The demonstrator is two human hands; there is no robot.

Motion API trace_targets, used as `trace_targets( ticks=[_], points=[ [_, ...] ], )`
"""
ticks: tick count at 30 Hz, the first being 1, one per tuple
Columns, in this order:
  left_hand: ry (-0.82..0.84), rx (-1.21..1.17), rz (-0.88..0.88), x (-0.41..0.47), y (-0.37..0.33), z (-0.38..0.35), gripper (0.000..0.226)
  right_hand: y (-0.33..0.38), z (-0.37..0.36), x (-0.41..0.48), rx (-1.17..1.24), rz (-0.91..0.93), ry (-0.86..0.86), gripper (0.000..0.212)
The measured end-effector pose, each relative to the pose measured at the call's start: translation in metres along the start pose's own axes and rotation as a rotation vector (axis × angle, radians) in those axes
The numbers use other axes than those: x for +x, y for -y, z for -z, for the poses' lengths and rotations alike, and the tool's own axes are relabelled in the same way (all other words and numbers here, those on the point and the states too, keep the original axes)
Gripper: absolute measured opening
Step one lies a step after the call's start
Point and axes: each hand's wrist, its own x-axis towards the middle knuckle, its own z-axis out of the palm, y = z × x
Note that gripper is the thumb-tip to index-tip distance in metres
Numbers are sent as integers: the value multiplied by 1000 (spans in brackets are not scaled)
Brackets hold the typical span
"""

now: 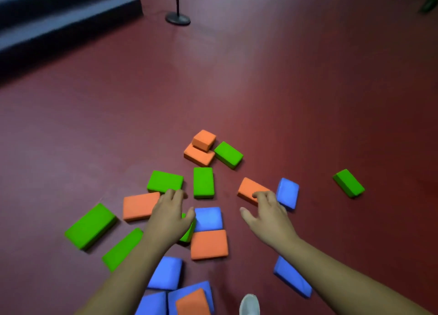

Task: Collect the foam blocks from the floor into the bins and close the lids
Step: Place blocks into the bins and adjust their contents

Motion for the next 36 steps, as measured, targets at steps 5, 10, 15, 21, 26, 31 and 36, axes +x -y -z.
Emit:
trace_targets(
  ticks=[5, 10, 15, 21, 26, 31, 36],
  points=[
    [62, -6, 104, 59, 51, -122, 62, -48, -106, 95, -44, 25, 147, 55],
    [176, -54, 321, 106, 120, -285, 53, -114, -249, 190, -99, 58, 296, 55],
    [321, -111, 534, 114, 189, -455, 41, -178, -403, 257, -117, 75, 467, 59],
    [366, -143, 818, 102, 256, -597, 52, -239, -570, 283, 54, -121, 610, 60],
    [344, -245, 1068, 97, 295, -649, 76, -273, -652, 282, 436, -510, 759, 54],
    [297, -426, 1143, 100, 286, -655, 76, -293, -663, 274, 605, -516, 738, 63],
    [321, -471, 1166, 104, 270, -646, 68, -291, -641, 258, 856, -655, 862, 72]
  ],
)
